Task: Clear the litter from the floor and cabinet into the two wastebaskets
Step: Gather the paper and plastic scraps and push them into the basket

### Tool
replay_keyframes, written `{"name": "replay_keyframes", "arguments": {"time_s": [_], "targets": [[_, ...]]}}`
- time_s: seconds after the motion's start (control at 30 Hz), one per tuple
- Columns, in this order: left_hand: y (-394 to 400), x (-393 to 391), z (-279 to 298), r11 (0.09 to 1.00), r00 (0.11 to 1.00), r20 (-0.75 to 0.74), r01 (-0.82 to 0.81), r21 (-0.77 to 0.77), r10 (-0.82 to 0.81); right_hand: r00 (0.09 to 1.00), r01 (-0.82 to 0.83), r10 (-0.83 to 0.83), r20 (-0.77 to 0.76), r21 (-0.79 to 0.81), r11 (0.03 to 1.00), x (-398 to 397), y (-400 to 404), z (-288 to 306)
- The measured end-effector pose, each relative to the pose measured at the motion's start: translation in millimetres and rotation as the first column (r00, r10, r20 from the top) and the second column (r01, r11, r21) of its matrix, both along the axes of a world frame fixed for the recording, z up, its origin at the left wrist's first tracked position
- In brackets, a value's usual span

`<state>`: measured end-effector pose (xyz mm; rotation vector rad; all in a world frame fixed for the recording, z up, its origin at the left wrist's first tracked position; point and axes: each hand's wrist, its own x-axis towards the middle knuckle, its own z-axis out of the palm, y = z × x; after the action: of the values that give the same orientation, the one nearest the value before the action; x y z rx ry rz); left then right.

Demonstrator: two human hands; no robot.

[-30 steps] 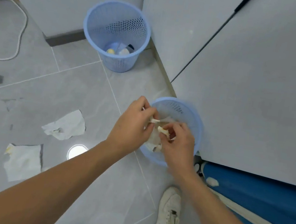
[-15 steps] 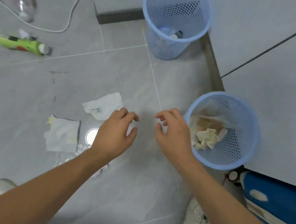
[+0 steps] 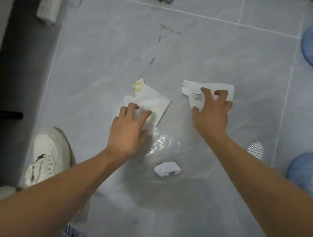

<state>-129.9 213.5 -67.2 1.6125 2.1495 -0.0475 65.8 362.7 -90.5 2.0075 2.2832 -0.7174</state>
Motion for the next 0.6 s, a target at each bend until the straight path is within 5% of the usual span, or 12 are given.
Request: {"name": "replay_keyframes", "arguments": {"time_s": [0.13,0.6], "targets": [[18,5,-25,0.996,0.996,-0.032,0.08,-0.026,-0.081,0.993,-0.021,0.014,0.121,0.053,0.998,6,8,-26],[57,37,23,0.998,0.972,0.228,0.056,0.032,-0.062,0.937,0.134,-0.114,-0.33,0.04,0.99,59,1,29]]}}
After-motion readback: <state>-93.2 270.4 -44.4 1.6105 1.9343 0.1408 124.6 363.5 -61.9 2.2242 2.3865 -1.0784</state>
